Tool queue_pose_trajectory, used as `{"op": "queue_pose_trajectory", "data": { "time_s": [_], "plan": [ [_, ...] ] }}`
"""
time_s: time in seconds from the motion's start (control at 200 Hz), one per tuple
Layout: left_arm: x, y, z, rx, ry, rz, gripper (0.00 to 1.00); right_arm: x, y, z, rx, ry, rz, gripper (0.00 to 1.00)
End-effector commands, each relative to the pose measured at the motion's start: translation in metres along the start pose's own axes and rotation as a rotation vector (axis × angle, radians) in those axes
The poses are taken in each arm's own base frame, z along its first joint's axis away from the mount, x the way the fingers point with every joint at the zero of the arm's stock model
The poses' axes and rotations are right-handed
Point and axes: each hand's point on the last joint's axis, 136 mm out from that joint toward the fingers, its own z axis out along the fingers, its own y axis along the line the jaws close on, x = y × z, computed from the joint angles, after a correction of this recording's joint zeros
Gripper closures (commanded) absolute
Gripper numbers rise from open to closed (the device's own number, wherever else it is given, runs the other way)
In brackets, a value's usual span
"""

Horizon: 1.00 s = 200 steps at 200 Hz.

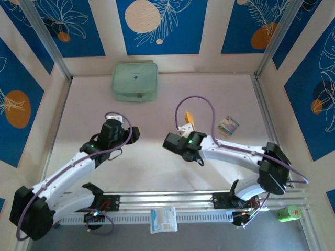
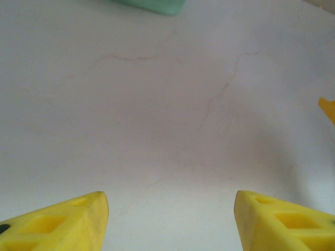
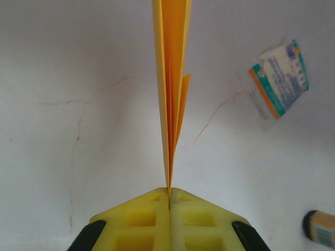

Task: Fold a paper plane with a square sheet of paper (pick it up from the middle)
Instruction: Turn over the paper at the center of the table, then rotate the paper at the center of the table.

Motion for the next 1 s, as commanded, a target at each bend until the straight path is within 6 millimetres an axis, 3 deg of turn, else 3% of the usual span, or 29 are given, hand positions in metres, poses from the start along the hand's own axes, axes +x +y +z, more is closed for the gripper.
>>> {"op": "queue_pose_trajectory", "data": {
  "time_s": [0.0, 0.16, 0.28, 0.505, 0.565, 0.81, 0.895, 0.995],
  "plan": [
    [-0.003, 0.022, -0.012, -0.084, -0.049, 0.022, 0.31, -0.003, 0.0, 0.004, 0.105, 0.003, -0.08, 0.97],
    [-0.012, 0.033, -0.028, -0.126, -0.109, 0.024, 0.27, 0.004, 0.039, 0.019, 0.074, 0.07, -0.166, 0.96],
    [-0.014, 0.036, -0.034, -0.129, -0.136, 0.028, 0.24, 0.01, 0.082, 0.024, -0.033, 0.1, -0.244, 0.94],
    [-0.015, 0.023, -0.035, -0.043, -0.141, 0.04, 0.22, 0.016, 0.135, 0.02, -0.21, 0.137, -0.29, 0.84],
    [-0.014, 0.02, -0.034, -0.027, -0.134, 0.043, 0.24, 0.014, 0.142, 0.017, -0.264, 0.141, -0.274, 0.76],
    [-0.008, 0.007, -0.025, 0.045, -0.096, 0.035, 0.29, 0.004, 0.161, -0.006, -0.645, 0.139, -0.087, 0.66],
    [-0.004, 0.0, -0.021, 0.08, -0.066, 0.031, 0.37, -0.002, 0.153, -0.004, -0.75, 0.158, 0.036, 0.68],
    [0.003, -0.011, -0.014, 0.141, -0.028, 0.022, 0.45, -0.01, 0.145, 0.006, -0.896, 0.201, 0.194, 0.78]
  ]
}}
